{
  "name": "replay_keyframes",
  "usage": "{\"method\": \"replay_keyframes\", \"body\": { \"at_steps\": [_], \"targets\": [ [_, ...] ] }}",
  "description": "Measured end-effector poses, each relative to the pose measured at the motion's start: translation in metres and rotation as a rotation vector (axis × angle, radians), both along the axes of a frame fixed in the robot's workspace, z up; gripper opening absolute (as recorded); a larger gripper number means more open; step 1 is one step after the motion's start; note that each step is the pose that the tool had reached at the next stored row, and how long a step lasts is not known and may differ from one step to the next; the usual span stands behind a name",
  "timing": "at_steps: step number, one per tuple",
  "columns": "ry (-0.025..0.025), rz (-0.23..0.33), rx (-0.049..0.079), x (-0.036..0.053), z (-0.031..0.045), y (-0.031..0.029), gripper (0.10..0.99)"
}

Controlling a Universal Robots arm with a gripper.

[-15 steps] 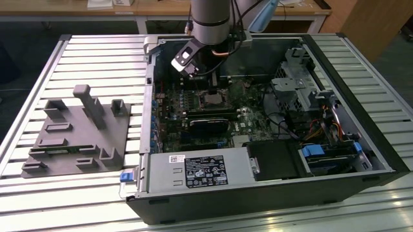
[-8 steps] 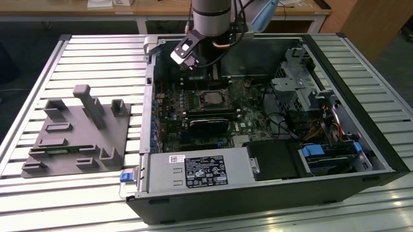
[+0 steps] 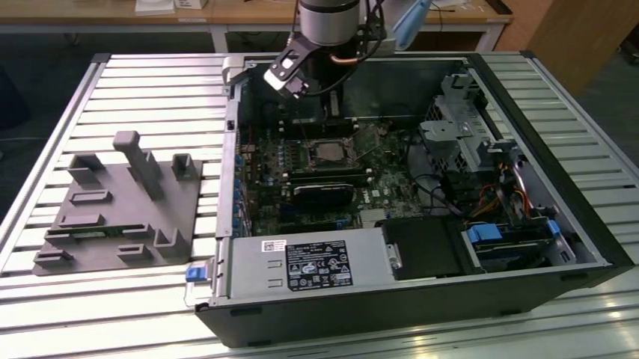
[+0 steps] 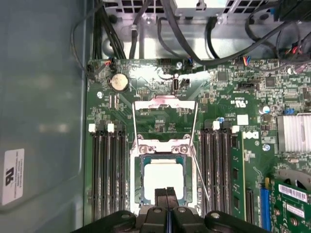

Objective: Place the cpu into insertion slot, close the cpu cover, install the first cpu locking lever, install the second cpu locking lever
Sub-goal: 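Place the cpu into insertion slot, then close the cpu cover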

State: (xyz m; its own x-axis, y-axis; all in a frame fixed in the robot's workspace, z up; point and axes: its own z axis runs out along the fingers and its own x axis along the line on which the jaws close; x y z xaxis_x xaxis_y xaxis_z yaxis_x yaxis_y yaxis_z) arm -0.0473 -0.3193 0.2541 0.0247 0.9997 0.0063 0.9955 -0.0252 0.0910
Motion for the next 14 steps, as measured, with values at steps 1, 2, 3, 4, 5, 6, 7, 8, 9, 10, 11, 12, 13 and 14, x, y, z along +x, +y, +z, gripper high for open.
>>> {"method": "replay_keyframes", "body": {
  "at_steps": [1, 2, 3, 4, 5, 6, 7, 8, 9, 10, 11, 12, 13, 14],
  "targets": [
    [0.0000, 0.000, 0.000, 0.0010, 0.0001, 0.0001, 0.106],
    [0.0000, 0.000, -0.001, 0.0022, 0.0003, 0.0002, 0.106],
    [0.0000, 0.000, -0.002, 0.0033, 0.0004, 0.0003, 0.106],
    [0.0001, 0.000, -0.002, 0.0042, 0.0005, 0.0004, 0.106],
    [0.0002, 0.000, -0.003, 0.0050, 0.0007, 0.0004, 0.106],
    [0.0001, 0.000, -0.003, 0.0054, 0.0006, 0.0004, 0.106],
    [0.0000, 0.000, -0.002, 0.0054, 0.0006, 0.0004, 0.106],
    [0.0000, 0.000, -0.002, 0.0055, 0.0006, 0.0004, 0.106],
    [0.0001, 0.000, -0.002, 0.0055, 0.0006, 0.0004, 0.106],
    [0.0001, 0.000, -0.003, 0.0056, 0.0006, 0.0004, 0.106],
    [0.0001, 0.000, -0.002, 0.0060, 0.0006, 0.0005, 0.106],
    [0.0001, 0.000, -0.003, 0.0063, 0.0006, 0.0004, 0.106],
    [0.0001, 0.000, -0.003, 0.0063, 0.0006, 0.0004, 0.106],
    [0.0001, 0.000, -0.003, 0.0064, 0.0006, 0.0004, 0.106]
  ]
}}
